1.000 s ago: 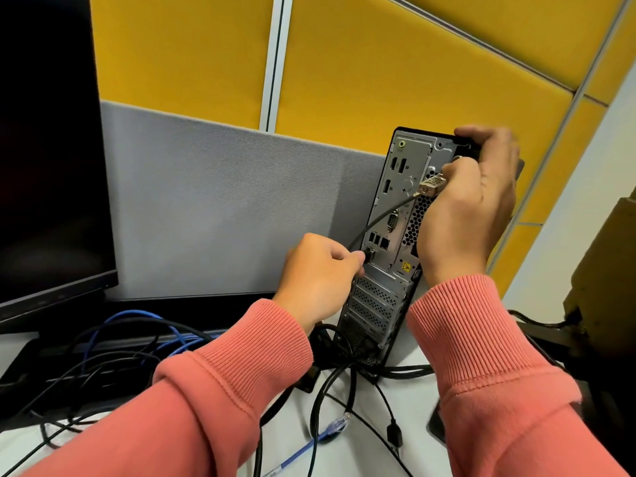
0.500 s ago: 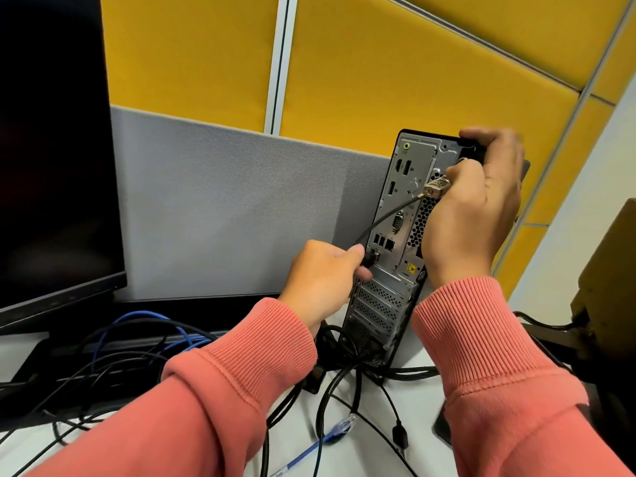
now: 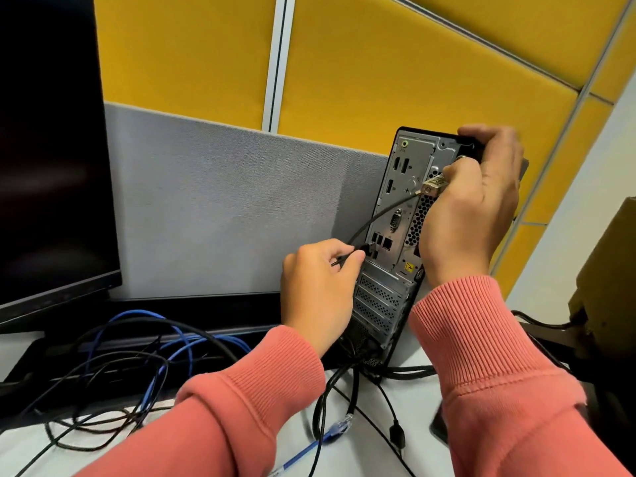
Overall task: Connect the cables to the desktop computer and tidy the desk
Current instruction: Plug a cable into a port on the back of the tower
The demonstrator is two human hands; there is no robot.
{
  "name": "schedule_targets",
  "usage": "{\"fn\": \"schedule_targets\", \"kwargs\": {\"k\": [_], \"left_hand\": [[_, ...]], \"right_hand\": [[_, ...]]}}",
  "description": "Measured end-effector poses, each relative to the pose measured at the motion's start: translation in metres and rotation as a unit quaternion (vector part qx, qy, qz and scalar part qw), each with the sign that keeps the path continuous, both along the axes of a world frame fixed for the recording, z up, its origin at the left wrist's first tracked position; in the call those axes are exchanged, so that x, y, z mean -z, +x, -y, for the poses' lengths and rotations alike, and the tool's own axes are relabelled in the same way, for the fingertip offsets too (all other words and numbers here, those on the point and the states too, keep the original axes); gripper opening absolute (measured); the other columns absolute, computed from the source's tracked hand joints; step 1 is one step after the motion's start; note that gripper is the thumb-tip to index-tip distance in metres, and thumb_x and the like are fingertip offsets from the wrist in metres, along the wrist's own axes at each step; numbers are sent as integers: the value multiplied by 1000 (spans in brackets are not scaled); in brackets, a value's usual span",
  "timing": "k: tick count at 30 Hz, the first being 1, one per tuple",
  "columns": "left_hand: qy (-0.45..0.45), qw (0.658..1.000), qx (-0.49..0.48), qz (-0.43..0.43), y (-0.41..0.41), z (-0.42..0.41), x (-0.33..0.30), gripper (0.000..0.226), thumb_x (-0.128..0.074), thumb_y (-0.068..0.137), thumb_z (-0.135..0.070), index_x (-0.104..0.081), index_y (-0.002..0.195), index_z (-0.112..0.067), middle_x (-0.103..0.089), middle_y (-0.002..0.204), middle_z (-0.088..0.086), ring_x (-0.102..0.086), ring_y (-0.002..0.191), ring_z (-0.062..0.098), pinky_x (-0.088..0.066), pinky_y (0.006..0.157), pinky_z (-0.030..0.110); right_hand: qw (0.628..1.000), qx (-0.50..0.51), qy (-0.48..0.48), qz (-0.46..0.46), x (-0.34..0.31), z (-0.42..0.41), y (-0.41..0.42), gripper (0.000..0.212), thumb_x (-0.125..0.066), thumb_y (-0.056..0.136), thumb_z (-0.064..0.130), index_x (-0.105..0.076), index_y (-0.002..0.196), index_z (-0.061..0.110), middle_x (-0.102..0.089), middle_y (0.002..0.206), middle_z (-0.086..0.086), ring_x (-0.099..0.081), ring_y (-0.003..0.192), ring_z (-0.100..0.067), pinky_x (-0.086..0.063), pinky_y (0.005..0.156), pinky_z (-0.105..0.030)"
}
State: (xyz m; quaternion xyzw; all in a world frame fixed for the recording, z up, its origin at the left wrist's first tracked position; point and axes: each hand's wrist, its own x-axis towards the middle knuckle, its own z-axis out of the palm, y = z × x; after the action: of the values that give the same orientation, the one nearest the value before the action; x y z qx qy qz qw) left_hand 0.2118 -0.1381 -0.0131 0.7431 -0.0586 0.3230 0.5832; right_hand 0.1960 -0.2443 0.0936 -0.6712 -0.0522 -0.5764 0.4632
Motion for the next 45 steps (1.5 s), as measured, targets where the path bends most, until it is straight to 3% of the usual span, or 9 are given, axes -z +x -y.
{"fn": "schedule_targets", "kwargs": {"k": [7,19,25,29,32,36,39,43,45], "left_hand": [[91,995,-5,30,0,0,14,17,-67,92,-41,-76,92,-27,-73,74,-12,-71,73,6,-59,68,34],[240,970,-35,26,-3,-2,-7,18,-63,98,-38,-72,93,-24,-73,83,-5,-68,81,24,-57,70,40],[267,962,-53,21,-2,3,-10,19,-59,101,-36,-68,91,-22,-70,86,-1,-66,81,28,-56,69,42],[267,962,-49,29,0,1,-6,20,-58,100,-39,-68,93,-23,-71,89,-5,-67,84,26,-57,71,42],[277,959,-48,26,0,-1,-6,19,-58,101,-40,-68,95,-25,-72,91,-6,-67,84,25,-57,71,42],[264,965,-2,10,-17,-10,-8,22,-56,99,-39,-67,118,-35,-74,100,-13,-69,93,16,-58,78,37],[294,955,28,-11,-32,-25,1,43,-55,100,-34,-51,141,-45,-68,95,-16,-63,84,6,-52,74,30],[315,944,76,-62,-69,-48,10,59,-58,98,-24,-39,147,-49,-63,87,-11,-56,67,8,-53,71,34],[297,942,115,-103,-88,-62,14,62,-60,97,-18,-39,150,-44,-63,86,-6,-57,63,9,-53,71,31]], "right_hand": [[1000,1,4,0,-1,-1,1,35,-42,85,11,-61,114,16,-56,117,10,-46,109,-7,-33,74,-3],[1000,10,-3,-10,-2,-1,0,33,-41,84,12,-59,110,18,-54,111,15,-49,112,-13,-33,69,-5],[1000,18,-13,-20,-4,1,0,30,-42,84,11,-59,108,19,-53,109,15,-49,111,-15,-30,69,-2],[999,22,-13,-27,-3,2,-2,32,-43,85,10,-59,111,19,-53,112,15,-47,107,-3,-30,70,-2],[999,22,-11,-30,-1,1,-1,33,-42,85,13,-58,112,21,-57,118,11,-49,113,-15,-29,67,-6],[999,17,-8,-35,-3,2,-8,34,-41,85,16,-58,114,21,-58,123,8,-49,116,-19,-28,69,-3],[999,6,-1,-41,-2,-2,-2,37,-39,84,18,-57,116,21,-58,126,6,-48,120,-20,-31,70,-17],[997,-10,20,-77,-3,-4,-15,46,-38,85,18,-55,127,26,-52,140,8,-43,132,-19,-40,93,-31],[993,-17,6,-120,-2,-6,-28,53,-38,92,18,-46,143,31,-37,157,11,-33,144,-18,-34,111,-33]]}}
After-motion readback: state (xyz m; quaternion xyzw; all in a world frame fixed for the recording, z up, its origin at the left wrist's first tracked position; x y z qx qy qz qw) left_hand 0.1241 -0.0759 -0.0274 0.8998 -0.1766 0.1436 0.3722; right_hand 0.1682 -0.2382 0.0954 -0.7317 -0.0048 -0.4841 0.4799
